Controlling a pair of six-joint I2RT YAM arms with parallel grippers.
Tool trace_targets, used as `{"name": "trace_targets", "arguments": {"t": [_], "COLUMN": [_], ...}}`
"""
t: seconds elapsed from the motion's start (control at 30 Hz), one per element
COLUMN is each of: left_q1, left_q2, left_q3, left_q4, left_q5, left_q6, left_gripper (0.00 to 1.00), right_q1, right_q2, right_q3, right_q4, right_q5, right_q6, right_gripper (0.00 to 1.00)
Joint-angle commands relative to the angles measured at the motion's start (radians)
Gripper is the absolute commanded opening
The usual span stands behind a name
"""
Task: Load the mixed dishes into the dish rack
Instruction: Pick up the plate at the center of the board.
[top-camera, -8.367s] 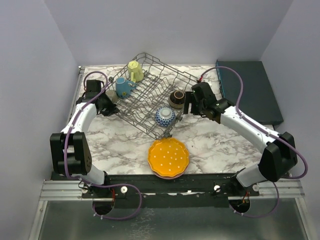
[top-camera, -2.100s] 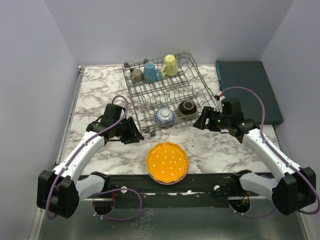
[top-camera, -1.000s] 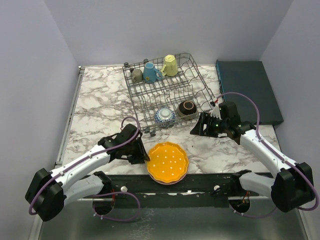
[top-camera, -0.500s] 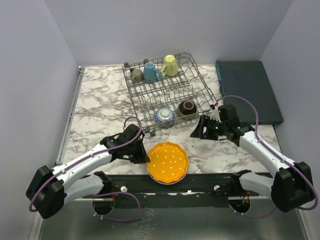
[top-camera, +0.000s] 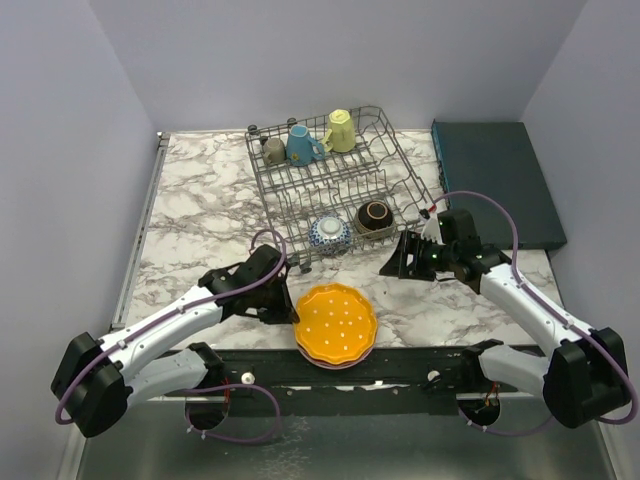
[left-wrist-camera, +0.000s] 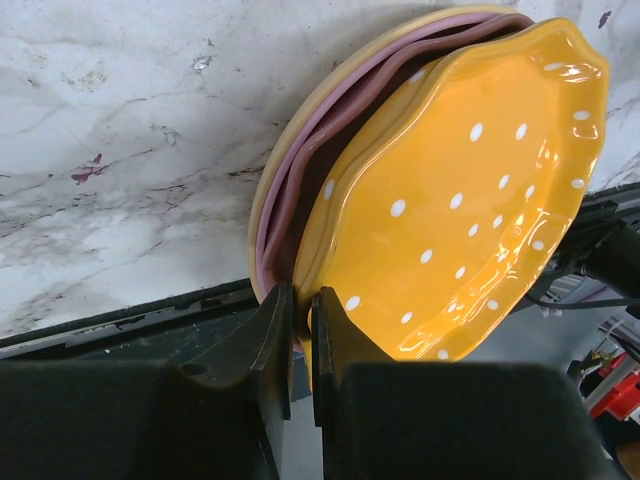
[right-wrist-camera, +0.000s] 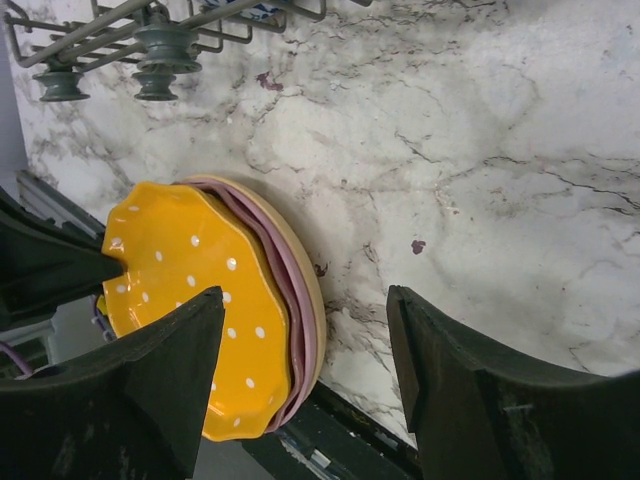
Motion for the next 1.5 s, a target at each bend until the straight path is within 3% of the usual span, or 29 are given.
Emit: {"name": "trace_targets", "arguments": {"t": [0.0, 0.43, 0.73, 1.0, 1.47], "left_q1": [0.0, 0.0, -0.001, 0.0, 0.0], "left_q2": [-0.051, -0.118, -0.151, -0.23, -0.287], "left_q3": [0.066, 0.091, 0.102, 0.065, -0.025], "left_q4": [0.058, 0.05, -0.062, -0.148, -0.156], "left_q5": [-0.032, -0.068, -0.138, -0.154, -0.126], "left_q6": [-0.01, -0.011, -0.029, -0.105, -0.148], "left_gripper": [0.0, 0.0, 0.0, 0.0, 0.0], "right_q1": [0.006, 0.007, 0.027, 0.087, 0.238], "right_q2": [-0.032, -0.037, -0.028, 0.027, 0.101], "right_q3": [-0.016, -0.059, -0.071, -0.067, -0.004], "right_q4": [-0.006, 0.031, 0.054, 0.097, 0.116], "right_q5": [-0.087, -0.209, -0.231, -0.233, -0.169], "right_q6": [-0.005, 0.025, 0.05, 0.074, 0.104], "right_gripper": [0.72, 0.68, 0.66, 0.66, 0.65]}}
